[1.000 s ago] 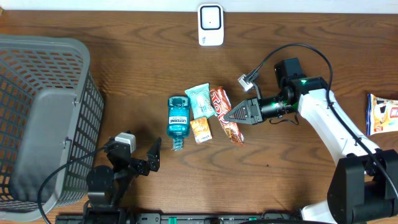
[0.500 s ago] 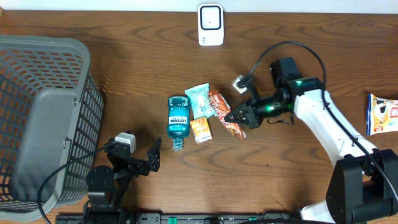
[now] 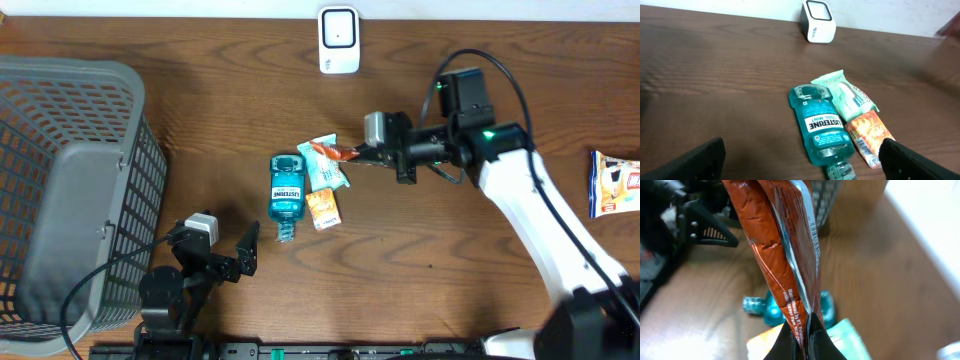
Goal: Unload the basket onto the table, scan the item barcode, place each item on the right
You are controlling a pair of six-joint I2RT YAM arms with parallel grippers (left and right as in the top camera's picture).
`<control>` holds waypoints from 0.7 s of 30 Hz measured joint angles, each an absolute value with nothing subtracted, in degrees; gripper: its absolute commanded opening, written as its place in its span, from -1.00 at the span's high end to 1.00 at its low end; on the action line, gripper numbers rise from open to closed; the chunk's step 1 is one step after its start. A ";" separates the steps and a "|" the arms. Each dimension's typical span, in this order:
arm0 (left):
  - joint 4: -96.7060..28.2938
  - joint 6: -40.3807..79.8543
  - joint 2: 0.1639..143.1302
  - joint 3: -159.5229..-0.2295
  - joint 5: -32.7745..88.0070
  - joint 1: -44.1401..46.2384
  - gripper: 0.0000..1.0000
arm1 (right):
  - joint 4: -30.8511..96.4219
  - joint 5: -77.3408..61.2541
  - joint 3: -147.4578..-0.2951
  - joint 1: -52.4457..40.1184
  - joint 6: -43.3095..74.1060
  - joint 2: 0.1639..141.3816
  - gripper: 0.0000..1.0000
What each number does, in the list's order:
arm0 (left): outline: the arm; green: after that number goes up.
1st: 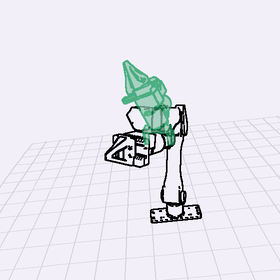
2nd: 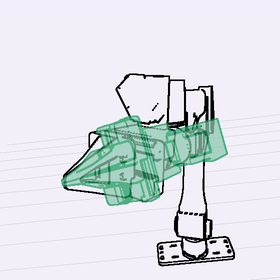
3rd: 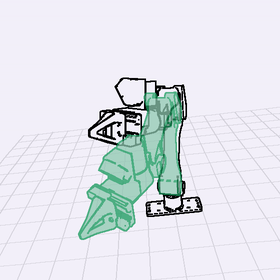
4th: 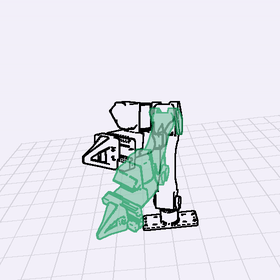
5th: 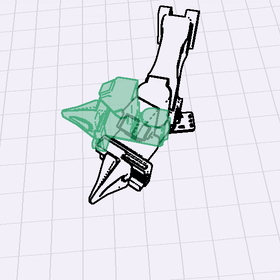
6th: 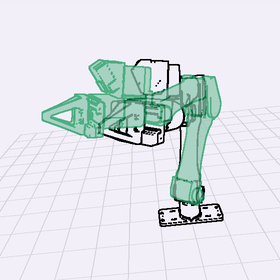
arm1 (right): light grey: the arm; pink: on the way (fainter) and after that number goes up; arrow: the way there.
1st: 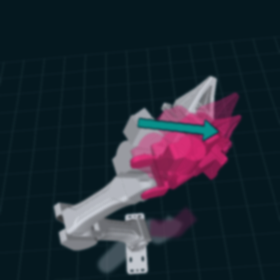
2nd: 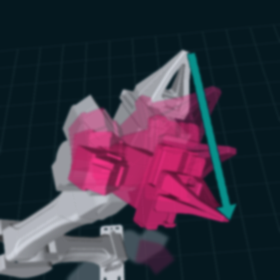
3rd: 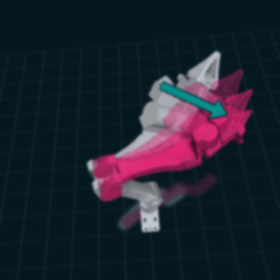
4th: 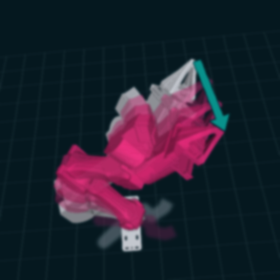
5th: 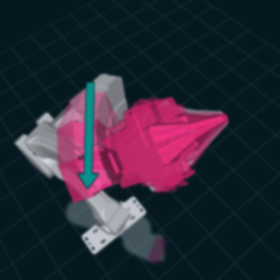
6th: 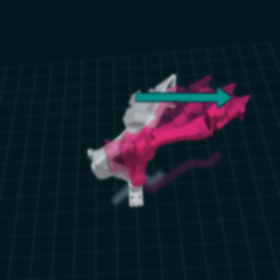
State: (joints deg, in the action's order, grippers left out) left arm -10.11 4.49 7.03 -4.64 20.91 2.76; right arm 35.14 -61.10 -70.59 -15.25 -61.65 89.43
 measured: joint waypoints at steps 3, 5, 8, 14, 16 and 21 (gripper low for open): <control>-10.13 4.49 7.03 -4.64 20.91 2.76 -0.96 | 35.57 -61.32 -70.67 -15.25 -67.68 84.73 0.98; -10.13 4.49 7.03 -4.64 20.91 2.76 -0.96 | 36.47 -61.25 -70.98 -15.25 -72.25 81.01 0.98; -10.11 4.49 7.03 -4.64 20.91 2.76 -0.95 | 38.92 -60.86 -71.42 -15.25 -79.09 75.96 0.99; -10.13 4.49 7.03 -4.64 20.91 2.76 -0.96 | 47.40 -57.65 -71.68 -15.35 -93.91 69.45 0.98; -10.13 4.49 7.03 -4.64 20.91 2.76 -0.96 | 49.17 -55.90 -71.68 -15.42 -97.91 68.49 0.98; -10.13 4.49 7.03 -4.64 20.93 2.76 -0.96 | 52.34 -52.56 -71.68 -16.53 -102.94 67.09 0.98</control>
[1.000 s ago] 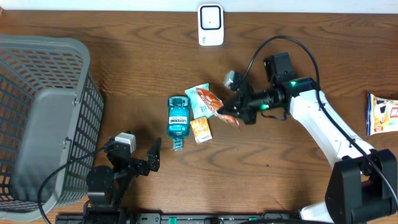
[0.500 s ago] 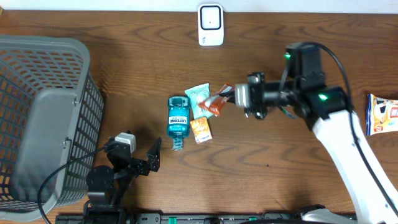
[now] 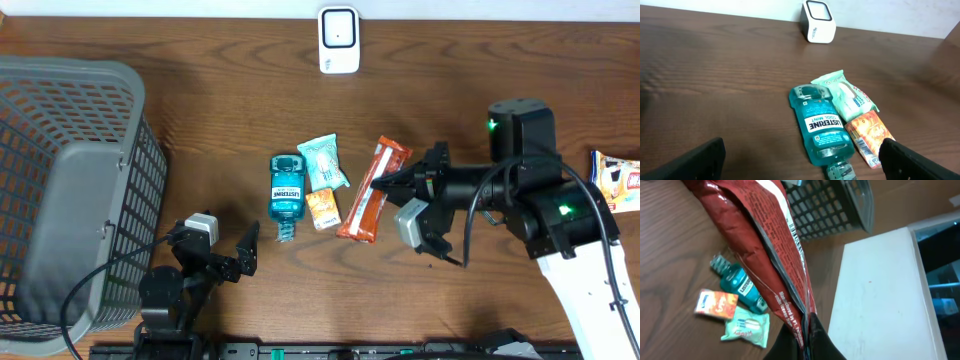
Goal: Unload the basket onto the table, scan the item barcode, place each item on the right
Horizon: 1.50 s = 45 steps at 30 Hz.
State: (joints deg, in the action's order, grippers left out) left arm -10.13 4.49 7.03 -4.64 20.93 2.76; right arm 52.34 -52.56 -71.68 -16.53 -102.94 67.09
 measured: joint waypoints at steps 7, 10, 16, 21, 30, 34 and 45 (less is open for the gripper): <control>-10.13 4.49 7.03 -4.64 20.91 2.76 -0.96 | 55.94 -50.89 -71.68 -17.02 -105.65 64.03 0.98; -10.13 4.49 7.03 -4.64 20.93 2.76 -0.96 | 58.08 -50.63 -71.68 -17.02 -106.00 61.93 0.98; -10.13 4.49 7.03 -4.64 20.91 2.76 -0.95 | 63.37 -50.52 -71.68 -17.02 -106.19 59.16 0.98; -10.13 4.49 7.03 -4.64 20.91 2.76 -0.96 | 65.45 -50.52 -71.68 -17.02 -106.19 58.65 0.98; -10.13 4.49 7.03 -4.64 20.91 2.76 -0.96 | 66.04 -50.52 -71.68 -17.02 -106.17 58.65 0.98; -10.11 4.49 7.03 -4.64 20.91 2.76 -0.96 | 66.08 -50.52 -71.68 -17.02 -106.17 58.65 0.98; -10.11 4.49 7.03 -4.64 20.91 2.76 -0.96 | 66.22 -50.52 -71.68 -17.02 -106.17 58.65 0.98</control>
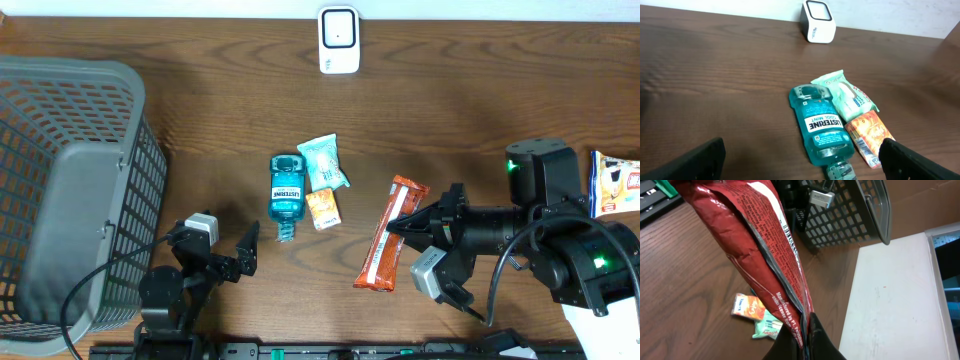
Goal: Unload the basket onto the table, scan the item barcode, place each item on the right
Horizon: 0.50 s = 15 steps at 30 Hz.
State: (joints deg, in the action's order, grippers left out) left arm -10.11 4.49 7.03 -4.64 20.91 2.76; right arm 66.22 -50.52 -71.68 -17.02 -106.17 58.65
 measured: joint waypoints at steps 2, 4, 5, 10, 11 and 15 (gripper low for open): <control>-10.13 4.49 7.03 -4.64 20.91 2.76 -0.96 | 66.22 -50.52 -71.68 -17.02 -106.17 58.65 0.98; -10.13 4.49 7.03 -4.64 20.91 2.76 -0.96 | 66.22 -50.52 -71.68 -17.02 -106.17 58.65 0.98; -10.13 4.49 7.03 -4.64 20.91 2.76 -0.96 | 66.19 -50.52 -71.68 -17.02 -106.17 58.65 0.98; -10.13 4.49 7.03 -4.64 20.91 2.76 -0.96 | 66.11 -50.52 -71.68 -17.02 -106.17 58.65 0.98; -10.13 4.49 7.03 -4.64 20.91 2.76 -0.96 | 66.00 -50.52 -71.68 -17.02 -106.17 58.65 0.98; -10.13 4.49 7.03 -4.64 20.91 2.76 -0.96 | 64.99 -50.52 -71.68 -17.02 -106.15 58.65 0.98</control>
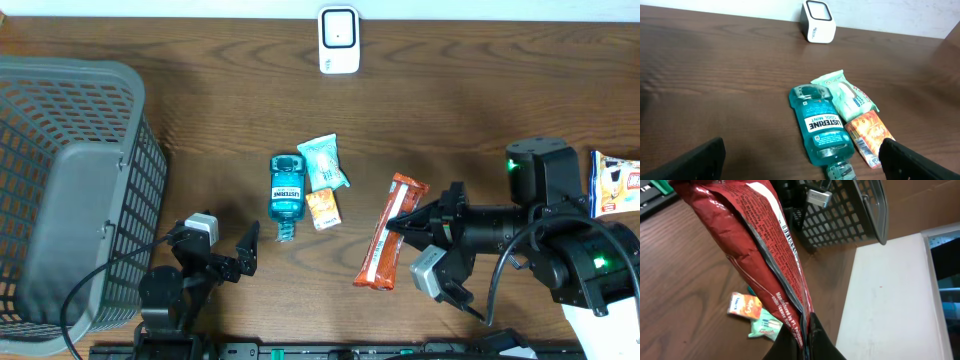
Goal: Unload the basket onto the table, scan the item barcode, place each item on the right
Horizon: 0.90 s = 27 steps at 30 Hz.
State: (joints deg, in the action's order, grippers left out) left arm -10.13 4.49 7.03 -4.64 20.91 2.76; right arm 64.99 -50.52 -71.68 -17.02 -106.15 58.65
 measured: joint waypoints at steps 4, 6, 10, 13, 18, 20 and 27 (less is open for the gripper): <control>-10.13 4.49 7.03 -4.64 20.91 2.76 -0.96 | 63.00 -50.54 -71.68 -17.02 -105.62 58.87 0.98; -10.13 4.49 7.03 -4.64 20.93 2.76 -0.96 | 61.30 -50.59 -71.68 -17.02 -104.60 59.37 0.98; -10.13 4.49 7.03 -4.64 20.91 2.76 -0.96 | 57.47 -51.66 -71.68 -17.02 -101.16 61.95 0.98; -10.13 4.49 7.03 -4.64 20.91 2.76 -0.95 | 54.08 -53.39 -71.68 -17.02 -95.98 64.84 0.98; -10.13 4.49 7.03 -4.64 20.91 2.76 -0.96 | 49.58 -57.63 -71.70 -17.02 -83.07 70.08 0.98; -10.13 4.49 7.03 -4.64 20.91 2.76 -0.96 | 48.40 -59.59 -71.70 -17.02 -77.34 72.23 0.97; -10.13 4.49 7.03 -4.64 20.91 2.76 -0.95 | 41.91 -66.04 -71.68 -17.02 -55.29 77.76 0.97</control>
